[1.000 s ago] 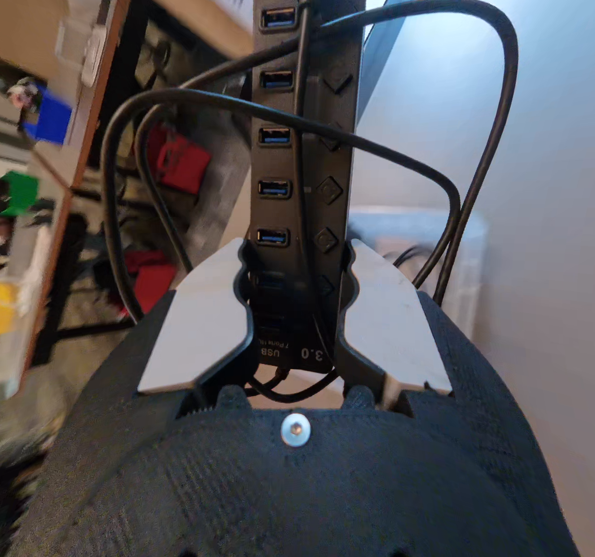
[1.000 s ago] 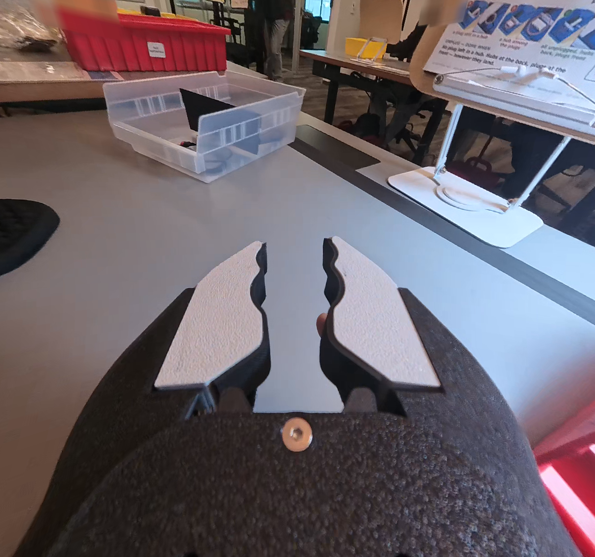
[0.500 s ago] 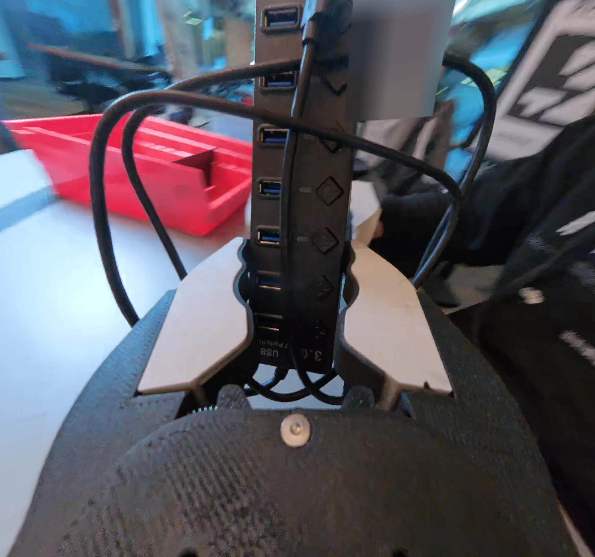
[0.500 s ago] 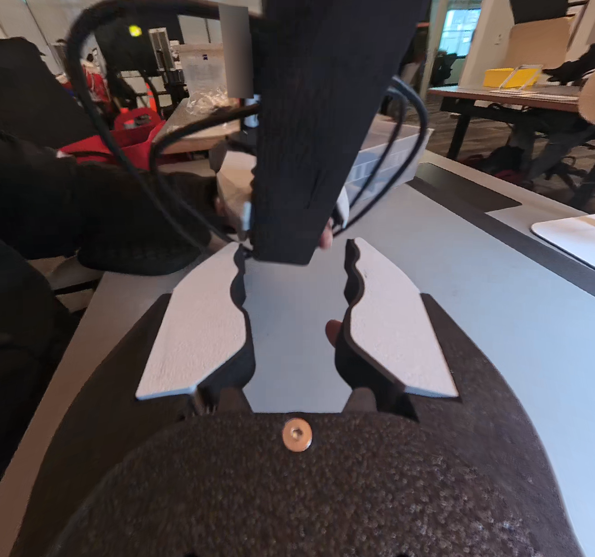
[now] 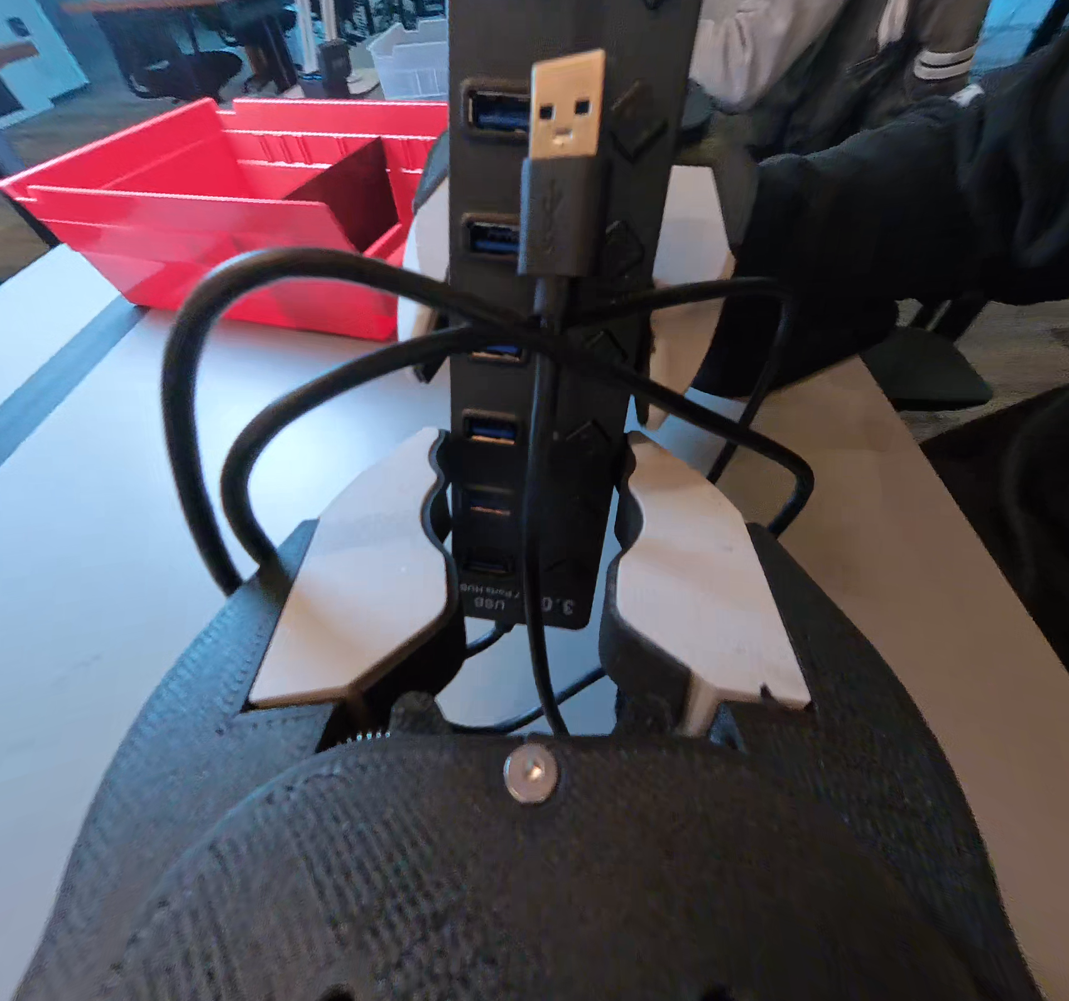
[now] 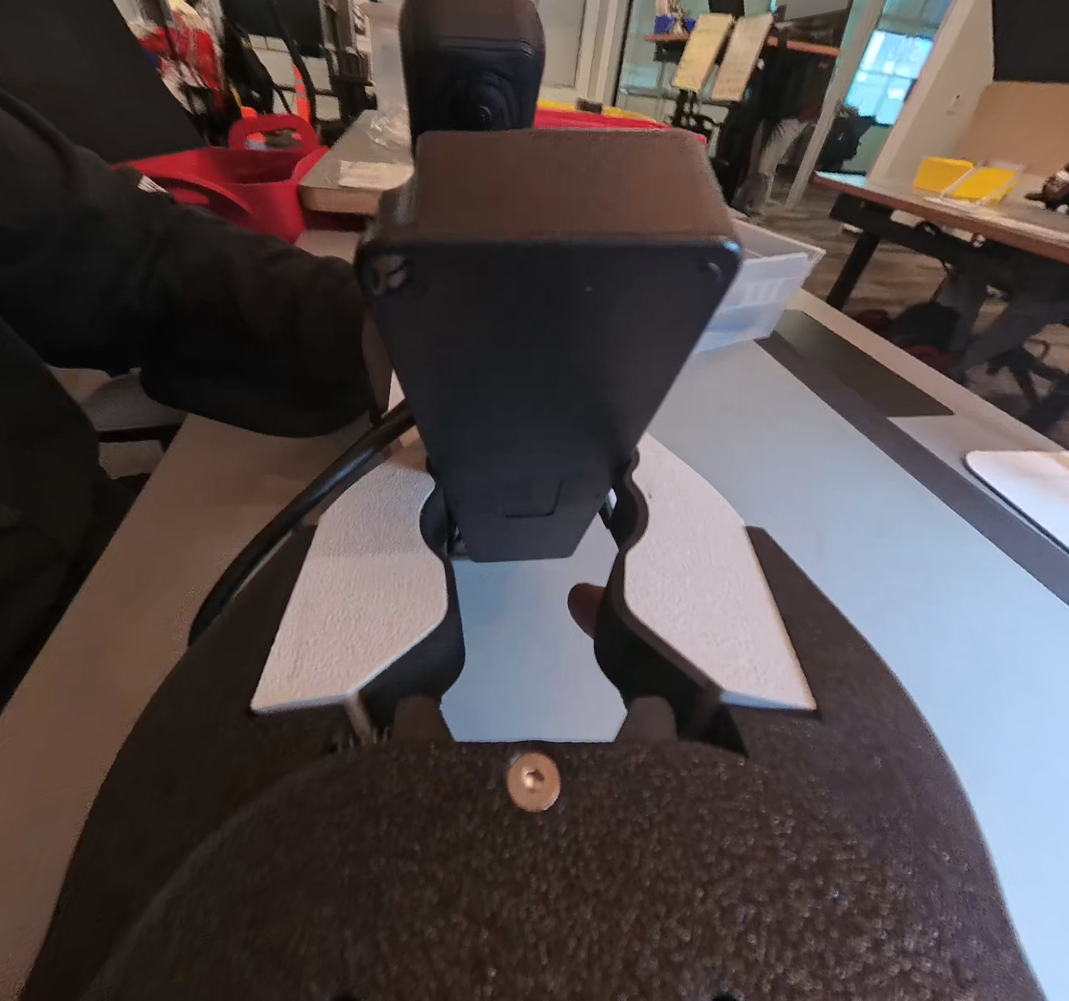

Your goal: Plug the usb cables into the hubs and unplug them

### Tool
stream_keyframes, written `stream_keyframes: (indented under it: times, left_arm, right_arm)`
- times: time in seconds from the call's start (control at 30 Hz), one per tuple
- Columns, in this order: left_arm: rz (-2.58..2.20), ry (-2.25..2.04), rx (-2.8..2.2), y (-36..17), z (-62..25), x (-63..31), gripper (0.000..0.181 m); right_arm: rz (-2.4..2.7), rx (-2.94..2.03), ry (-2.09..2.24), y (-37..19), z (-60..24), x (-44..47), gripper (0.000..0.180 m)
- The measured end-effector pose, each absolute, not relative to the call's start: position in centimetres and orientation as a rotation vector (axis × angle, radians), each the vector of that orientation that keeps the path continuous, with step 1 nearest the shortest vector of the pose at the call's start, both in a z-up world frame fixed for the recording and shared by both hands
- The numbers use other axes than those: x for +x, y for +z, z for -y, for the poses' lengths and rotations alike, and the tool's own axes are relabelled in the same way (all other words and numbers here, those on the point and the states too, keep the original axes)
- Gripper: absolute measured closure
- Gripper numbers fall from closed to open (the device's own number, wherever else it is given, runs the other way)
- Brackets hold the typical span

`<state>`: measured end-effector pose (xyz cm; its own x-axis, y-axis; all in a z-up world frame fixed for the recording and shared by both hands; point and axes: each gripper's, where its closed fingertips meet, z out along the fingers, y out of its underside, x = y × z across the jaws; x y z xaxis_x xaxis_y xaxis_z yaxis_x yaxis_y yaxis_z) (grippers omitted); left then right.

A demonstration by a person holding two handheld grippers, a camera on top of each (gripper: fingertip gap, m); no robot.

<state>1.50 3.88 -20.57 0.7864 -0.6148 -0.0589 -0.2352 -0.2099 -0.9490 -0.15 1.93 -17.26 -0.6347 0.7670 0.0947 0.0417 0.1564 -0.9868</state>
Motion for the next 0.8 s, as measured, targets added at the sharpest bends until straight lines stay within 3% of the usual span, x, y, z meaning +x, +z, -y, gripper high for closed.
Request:
stream_keyframes:
  times: [0.13, 0.33, 0.6, 0.67, 0.8]
  left_arm:
    - [-0.667, -0.513, -1.751, -18.7, -1.5, -0.6, 0.141]
    - [-0.376, -0.438, -1.688, -14.5, -1.0, -8.6, 0.146]
    - [-0.465, -0.304, -1.531, -6.2, -3.9, -5.2, 0.144]
    - [-0.507, -0.330, -1.571, -6.6, -4.3, -3.9, 0.142]
    - [-0.589, -0.408, -1.843, -13.1, -4.5, -2.0, 0.124]
  right_arm:
    - [1.772, -0.780, 1.554, -16.4, -4.7, 0.4, 0.125]
    - [1.588, -0.831, 1.439, -13.1, -11.5, 1.1, 0.125]
    - [1.611, -0.634, 1.740, -7.6, -7.0, -0.9, 0.124]
    - [1.589, -0.613, 1.941, -7.7, -5.6, -0.9, 0.125]
    - [1.478, -0.661, 2.217, -8.8, -5.8, -0.5, 0.125]
